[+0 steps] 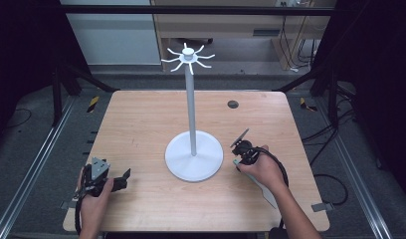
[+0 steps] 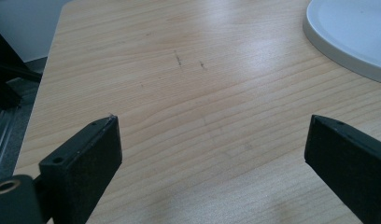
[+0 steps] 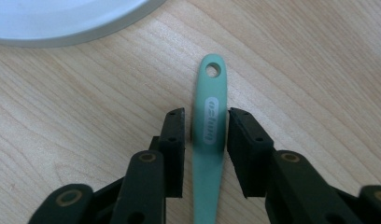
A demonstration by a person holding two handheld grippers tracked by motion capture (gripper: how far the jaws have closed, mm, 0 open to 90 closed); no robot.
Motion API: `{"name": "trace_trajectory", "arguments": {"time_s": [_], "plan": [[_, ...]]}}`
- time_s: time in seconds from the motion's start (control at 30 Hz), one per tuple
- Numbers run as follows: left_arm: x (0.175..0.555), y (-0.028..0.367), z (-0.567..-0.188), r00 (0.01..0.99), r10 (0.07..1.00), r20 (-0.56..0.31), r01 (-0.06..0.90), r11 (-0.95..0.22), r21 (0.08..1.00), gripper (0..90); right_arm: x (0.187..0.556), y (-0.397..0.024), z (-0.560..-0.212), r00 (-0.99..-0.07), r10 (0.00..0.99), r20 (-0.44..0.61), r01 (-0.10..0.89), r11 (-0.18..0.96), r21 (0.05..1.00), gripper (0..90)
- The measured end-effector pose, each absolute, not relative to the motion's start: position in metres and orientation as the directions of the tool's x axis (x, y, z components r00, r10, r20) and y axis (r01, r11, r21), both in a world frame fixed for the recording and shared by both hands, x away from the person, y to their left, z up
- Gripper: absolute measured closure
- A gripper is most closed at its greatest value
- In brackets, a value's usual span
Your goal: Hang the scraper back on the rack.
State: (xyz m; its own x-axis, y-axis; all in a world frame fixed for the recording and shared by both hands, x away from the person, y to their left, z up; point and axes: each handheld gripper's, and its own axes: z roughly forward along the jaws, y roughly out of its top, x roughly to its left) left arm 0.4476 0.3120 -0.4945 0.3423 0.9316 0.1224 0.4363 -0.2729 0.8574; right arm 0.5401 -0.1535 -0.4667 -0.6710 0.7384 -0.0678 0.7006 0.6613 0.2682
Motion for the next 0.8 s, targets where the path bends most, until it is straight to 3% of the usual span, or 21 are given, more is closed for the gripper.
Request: {"name": "trace_trajectory", "arguments": {"time_s": [0.53,0.8], "plan": [[0.447,0.312,-0.494,0.343,0.931,0.121,0.438,-0.273,0.857,3.7,0.541,-0.153,-0.467,-0.639,0.768,-0.041,0.735,0.626,0.258,74.2],[0.447,0.313,-0.494,0.341,0.932,0.124,0.436,-0.273,0.857,3.7,0.537,-0.161,-0.455,-0.627,0.778,-0.035,0.730,0.602,0.324,74.3]]}}
